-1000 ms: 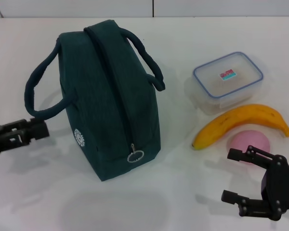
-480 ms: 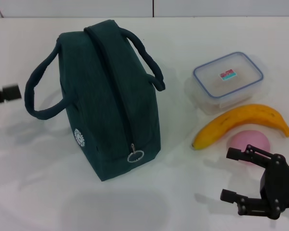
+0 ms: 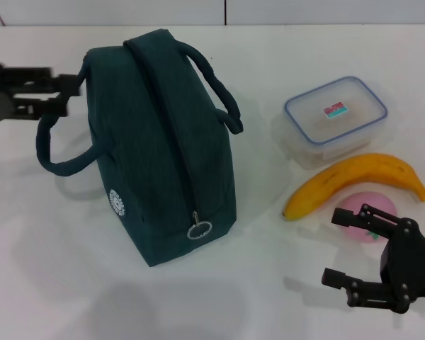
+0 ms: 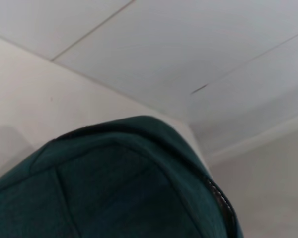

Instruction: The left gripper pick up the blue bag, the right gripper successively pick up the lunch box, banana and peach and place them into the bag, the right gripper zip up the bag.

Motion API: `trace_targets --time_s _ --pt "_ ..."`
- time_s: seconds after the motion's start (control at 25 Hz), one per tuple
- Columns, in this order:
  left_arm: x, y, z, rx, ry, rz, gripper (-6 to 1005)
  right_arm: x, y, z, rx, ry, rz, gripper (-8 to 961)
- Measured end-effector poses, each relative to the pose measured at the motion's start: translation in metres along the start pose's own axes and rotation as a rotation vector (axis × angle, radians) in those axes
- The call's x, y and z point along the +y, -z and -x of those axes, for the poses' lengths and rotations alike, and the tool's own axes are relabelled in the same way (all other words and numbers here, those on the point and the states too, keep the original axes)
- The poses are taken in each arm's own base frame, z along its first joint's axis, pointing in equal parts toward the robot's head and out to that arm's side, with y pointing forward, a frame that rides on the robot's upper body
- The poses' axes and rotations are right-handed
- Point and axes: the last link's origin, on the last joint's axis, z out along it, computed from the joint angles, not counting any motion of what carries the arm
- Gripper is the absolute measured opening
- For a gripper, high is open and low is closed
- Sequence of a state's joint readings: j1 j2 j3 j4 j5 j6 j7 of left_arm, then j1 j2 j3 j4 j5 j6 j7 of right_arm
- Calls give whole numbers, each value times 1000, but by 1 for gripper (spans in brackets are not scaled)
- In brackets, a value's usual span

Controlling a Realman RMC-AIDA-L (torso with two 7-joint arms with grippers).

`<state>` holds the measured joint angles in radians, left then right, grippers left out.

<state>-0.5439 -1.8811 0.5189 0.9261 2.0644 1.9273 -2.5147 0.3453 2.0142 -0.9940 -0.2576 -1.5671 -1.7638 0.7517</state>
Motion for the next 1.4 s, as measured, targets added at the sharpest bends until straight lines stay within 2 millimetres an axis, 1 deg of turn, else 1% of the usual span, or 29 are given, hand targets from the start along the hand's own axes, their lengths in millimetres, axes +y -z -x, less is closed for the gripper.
trace_targets --time_s 0.04,0.08,0.12,0.16,0.2,0.32,0.44,0.6,0.76,1.16,1.4 --pt "4 -6 -5 -23 11 -6 787 0 0 0 0 0 0 872" --pt "4 -6 -5 -23 11 -6 786 0 0 0 0 0 0 872" --pt "10 -14 -9 -54 23 -19 786 0 0 0 0 0 1 872" --pt "13 -18 -11 -71 22 -29 786 0 0 0 1 0 1 872" --pt "22 -27 -16 -109 16 -58 786 0 0 0 1 0 1 872" --pt "37 -41 -25 -163 -9 -125 786 0 0 0 2 1 1 872" --pt "41 -44 -30 -165 -6 -139 786 0 0 0 3 7 0 872" --pt "43 -48 -34 -169 5 -156 785 -1 0 -1 9 9 -5 872" --pt "41 -54 -37 -189 4 -207 785 -2 0 -2 15 10 -10 872" --pt "34 -68 -36 -213 -18 -272 784 -3 -1 -1 15 13 -9 873" --pt "32 -69 -34 -211 -16 -271 783 -3 -1 -1 14 15 -9 873"
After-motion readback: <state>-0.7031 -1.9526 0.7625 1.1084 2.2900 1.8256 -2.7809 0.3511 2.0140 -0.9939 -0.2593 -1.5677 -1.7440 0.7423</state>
